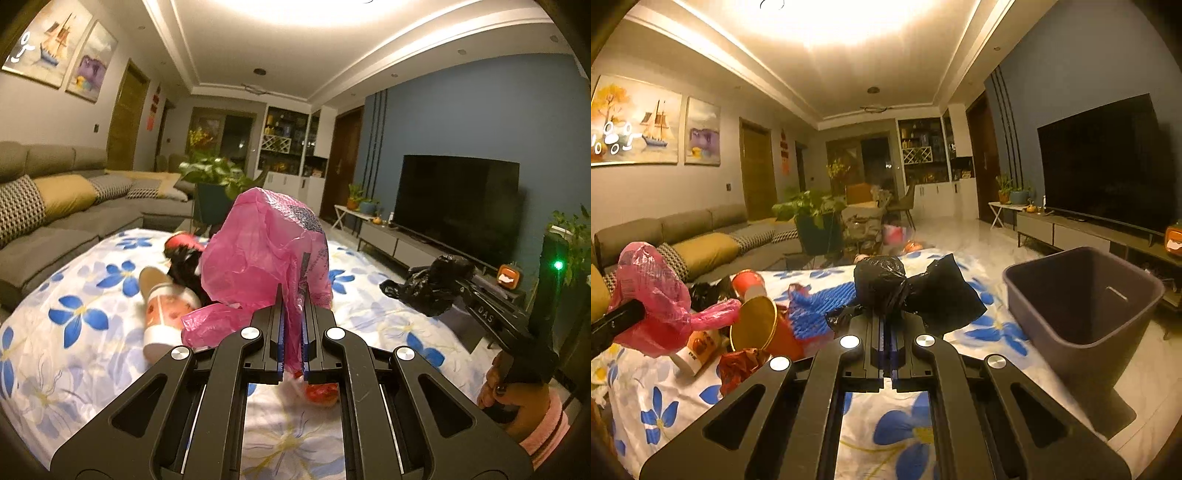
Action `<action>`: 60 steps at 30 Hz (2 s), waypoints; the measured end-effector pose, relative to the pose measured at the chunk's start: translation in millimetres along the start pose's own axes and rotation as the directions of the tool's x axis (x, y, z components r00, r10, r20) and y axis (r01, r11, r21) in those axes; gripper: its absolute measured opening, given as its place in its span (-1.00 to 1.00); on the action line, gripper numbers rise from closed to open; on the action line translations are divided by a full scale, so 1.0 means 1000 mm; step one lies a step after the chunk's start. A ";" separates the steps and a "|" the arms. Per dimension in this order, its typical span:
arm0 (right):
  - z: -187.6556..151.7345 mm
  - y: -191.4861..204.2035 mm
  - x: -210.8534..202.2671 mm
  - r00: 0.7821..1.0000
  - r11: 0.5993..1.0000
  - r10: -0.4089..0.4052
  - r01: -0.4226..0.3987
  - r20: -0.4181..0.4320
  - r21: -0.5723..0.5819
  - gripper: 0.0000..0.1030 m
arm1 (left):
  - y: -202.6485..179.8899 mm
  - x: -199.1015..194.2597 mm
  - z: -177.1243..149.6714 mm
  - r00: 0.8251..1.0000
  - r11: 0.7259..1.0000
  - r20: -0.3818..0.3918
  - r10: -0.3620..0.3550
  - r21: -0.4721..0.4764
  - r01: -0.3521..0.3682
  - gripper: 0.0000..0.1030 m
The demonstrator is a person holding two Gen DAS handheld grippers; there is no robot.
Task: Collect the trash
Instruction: 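Grasp the black plastic bag with the right tool, then carry the pink bag and black bag over the grey bin and release both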
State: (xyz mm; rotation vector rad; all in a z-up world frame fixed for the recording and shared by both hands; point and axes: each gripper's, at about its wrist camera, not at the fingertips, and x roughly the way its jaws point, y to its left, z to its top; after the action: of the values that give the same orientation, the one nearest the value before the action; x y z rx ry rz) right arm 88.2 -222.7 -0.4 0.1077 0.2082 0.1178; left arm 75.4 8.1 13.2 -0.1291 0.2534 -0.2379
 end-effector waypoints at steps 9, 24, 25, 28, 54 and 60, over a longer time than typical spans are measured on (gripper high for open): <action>0.011 -0.029 -0.015 0.998 0.999 -0.046 0.046 0.037 0.023 -0.94 | -0.034 0.013 0.021 0.996 0.996 0.035 -0.081 0.047 0.079 -0.89; 0.038 -0.092 -0.035 0.968 0.976 -0.219 0.218 0.118 0.021 -0.94 | -0.120 0.069 0.041 0.957 0.951 0.030 -0.289 0.121 0.283 -0.89; 0.041 -0.098 -0.035 0.964 0.972 -0.236 0.235 0.123 0.026 -0.94 | -0.129 0.074 0.045 0.951 0.946 0.033 -0.306 0.125 0.300 -0.89; 0.047 -0.117 -0.033 0.953 0.961 -0.275 0.271 0.129 0.046 -0.94 | -0.154 0.088 0.051 0.936 0.929 0.038 -0.351 0.137 0.343 -0.89; 0.056 -0.195 0.012 0.910 0.919 -0.395 0.388 0.128 0.075 -0.94 | -0.265 0.230 0.024 0.895 0.885 -0.090 -0.436 0.138 0.445 -0.89; 0.055 -0.202 0.021 0.910 0.916 -0.400 0.394 0.112 0.071 -0.94 | -0.274 0.247 0.015 0.896 0.888 -0.112 -0.429 0.132 0.441 -0.88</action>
State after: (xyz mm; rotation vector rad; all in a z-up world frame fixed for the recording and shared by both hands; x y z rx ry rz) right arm 141.7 -424.9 25.1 0.1173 0.1043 -0.3015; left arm 252.3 -315.6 12.6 -0.0204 0.2830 -0.7119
